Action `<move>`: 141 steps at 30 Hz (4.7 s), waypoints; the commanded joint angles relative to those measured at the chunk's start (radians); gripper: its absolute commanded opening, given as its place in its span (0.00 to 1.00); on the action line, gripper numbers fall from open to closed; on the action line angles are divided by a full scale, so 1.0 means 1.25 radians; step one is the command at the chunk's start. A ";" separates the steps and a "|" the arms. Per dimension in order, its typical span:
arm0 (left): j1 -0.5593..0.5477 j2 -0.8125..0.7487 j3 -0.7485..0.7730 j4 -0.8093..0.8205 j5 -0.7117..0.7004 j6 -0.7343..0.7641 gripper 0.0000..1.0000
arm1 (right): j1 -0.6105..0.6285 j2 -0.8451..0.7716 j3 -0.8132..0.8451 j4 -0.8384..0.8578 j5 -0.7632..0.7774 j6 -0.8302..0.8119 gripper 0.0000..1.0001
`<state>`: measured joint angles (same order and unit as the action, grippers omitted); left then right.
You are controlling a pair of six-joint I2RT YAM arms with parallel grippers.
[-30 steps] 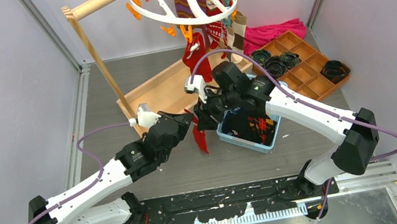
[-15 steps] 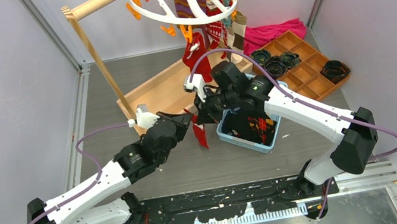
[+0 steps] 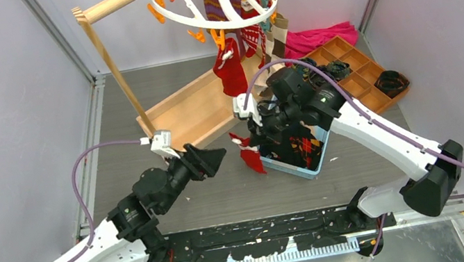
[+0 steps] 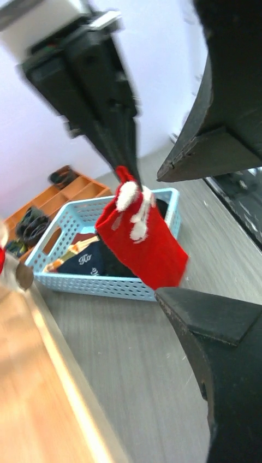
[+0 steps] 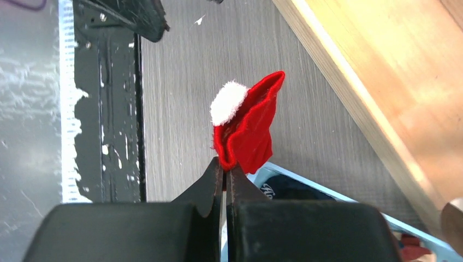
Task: Clip the socks to the hanger
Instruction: Adjust the sock, then open the clamp at the hanger.
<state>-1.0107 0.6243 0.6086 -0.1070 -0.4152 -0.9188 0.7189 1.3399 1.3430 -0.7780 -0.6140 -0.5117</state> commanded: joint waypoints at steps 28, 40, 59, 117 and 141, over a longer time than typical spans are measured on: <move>0.001 0.184 -0.032 0.405 0.587 0.804 0.48 | -0.001 -0.057 0.092 -0.316 -0.178 -0.427 0.01; 0.002 0.214 -0.040 0.458 0.524 0.727 0.00 | -0.031 -0.059 0.070 -0.196 -0.164 -0.237 0.14; 0.000 0.224 -0.050 0.491 0.244 0.552 0.00 | -0.067 -0.056 0.008 -0.021 -0.143 -0.017 0.56; -0.004 0.182 0.028 0.360 0.291 0.589 0.00 | -0.035 -0.036 -0.006 0.031 -0.166 0.005 0.10; 0.291 0.079 0.078 0.254 0.638 0.492 0.90 | -0.130 -0.063 0.056 -0.116 -0.268 -0.076 0.01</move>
<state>-0.7712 0.6506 0.6399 0.1017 0.1837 -0.1772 0.5613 1.2972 1.3865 -0.9211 -0.9134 -0.5926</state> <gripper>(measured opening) 0.905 0.089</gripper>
